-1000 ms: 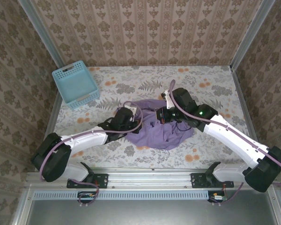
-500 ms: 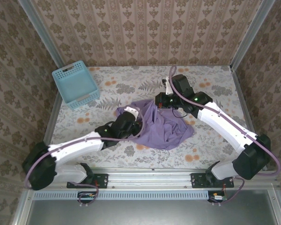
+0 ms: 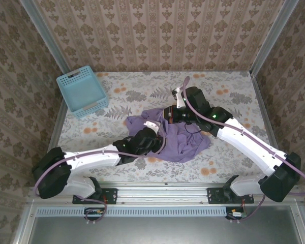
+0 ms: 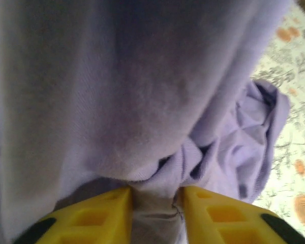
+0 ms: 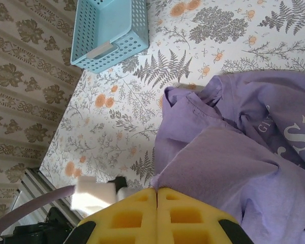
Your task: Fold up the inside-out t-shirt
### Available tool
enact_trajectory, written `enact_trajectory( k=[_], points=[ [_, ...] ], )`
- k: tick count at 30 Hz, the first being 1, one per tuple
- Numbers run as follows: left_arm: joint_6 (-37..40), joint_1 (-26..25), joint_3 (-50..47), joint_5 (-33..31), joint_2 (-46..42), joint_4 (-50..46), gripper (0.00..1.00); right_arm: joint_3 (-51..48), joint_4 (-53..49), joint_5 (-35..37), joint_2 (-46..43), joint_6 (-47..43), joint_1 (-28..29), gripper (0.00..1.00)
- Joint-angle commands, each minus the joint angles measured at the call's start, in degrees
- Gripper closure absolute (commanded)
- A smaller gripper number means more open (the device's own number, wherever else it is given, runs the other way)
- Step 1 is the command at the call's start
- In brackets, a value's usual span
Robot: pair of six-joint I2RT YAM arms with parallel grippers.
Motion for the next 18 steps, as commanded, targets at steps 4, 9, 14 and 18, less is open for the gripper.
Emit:
enact_trajectory(
  k=[4, 9, 14, 18],
  points=[
    [-0.2, 1.3, 0.0, 0.1, 2.0, 5.1, 0.94, -1.4, -1.3, 7.0, -5.6, 1.2, -0.2, 1.00],
    [4.3, -0.8, -3.6, 0.4, 0.1, 7.3, 1.00, -1.9, -5.2, 10.0, -8.6, 2.9, -7.0, 1.00],
    [9.5, -3.1, -6.8, -0.9, -3.1, 6.6, 1.00, -0.8, -7.8, 8.1, -8.5, 2.0, -11.7, 1.00],
    [12.2, -3.4, -9.5, -1.3, -7.1, 6.6, 1.00, -2.8, -7.3, 7.8, -6.5, 1.5, -12.9, 1.00]
  ],
)
